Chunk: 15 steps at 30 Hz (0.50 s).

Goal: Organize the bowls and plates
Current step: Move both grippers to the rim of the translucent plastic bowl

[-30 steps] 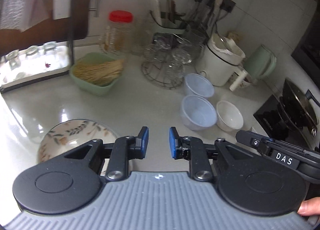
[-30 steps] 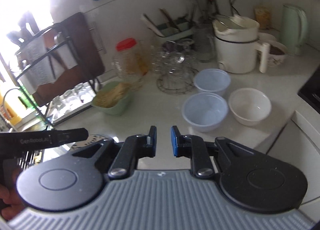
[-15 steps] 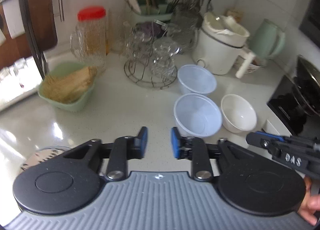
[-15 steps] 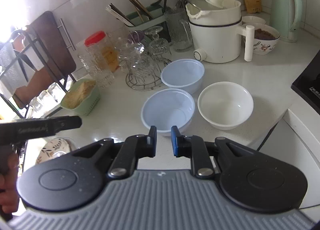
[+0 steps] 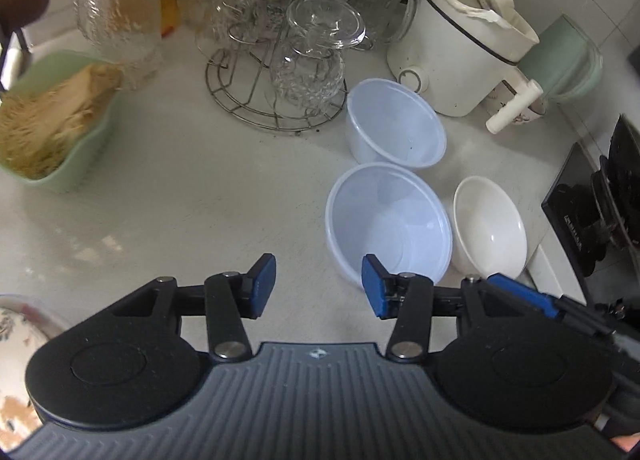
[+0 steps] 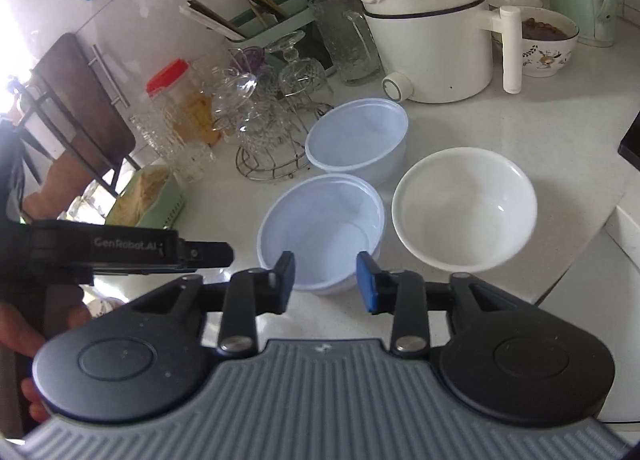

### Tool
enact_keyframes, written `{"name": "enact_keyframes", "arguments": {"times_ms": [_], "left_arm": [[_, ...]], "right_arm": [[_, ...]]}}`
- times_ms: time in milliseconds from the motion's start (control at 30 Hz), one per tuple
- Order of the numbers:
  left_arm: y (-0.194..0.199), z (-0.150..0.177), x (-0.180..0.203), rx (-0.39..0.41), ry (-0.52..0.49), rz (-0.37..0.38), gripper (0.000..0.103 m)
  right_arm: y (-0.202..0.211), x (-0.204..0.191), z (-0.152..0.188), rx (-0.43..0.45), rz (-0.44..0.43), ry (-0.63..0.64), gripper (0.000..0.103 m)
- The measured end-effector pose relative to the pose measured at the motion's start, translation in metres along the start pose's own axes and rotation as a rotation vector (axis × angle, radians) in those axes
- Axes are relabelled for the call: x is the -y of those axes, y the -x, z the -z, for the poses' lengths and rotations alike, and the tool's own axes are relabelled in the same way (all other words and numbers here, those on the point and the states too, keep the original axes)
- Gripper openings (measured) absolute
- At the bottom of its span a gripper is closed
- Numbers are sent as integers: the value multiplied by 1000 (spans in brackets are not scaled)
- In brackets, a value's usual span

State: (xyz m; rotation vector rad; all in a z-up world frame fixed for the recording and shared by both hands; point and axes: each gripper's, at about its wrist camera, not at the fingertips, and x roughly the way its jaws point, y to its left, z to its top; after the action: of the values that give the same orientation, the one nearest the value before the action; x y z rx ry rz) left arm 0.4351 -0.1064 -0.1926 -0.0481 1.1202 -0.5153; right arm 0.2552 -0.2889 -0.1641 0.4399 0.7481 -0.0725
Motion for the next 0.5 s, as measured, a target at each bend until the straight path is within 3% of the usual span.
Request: {"name": "enact_keyframes", "arguments": {"times_ms": [233, 500], "left_arm": [[-27, -15, 5, -48, 17, 53, 54], [-47, -23, 5, -98, 42, 34, 53]], "right_arm": [[-22, 15, -7, -40, 52, -106, 38], [-34, 22, -14, -38, 58, -140, 38]]}}
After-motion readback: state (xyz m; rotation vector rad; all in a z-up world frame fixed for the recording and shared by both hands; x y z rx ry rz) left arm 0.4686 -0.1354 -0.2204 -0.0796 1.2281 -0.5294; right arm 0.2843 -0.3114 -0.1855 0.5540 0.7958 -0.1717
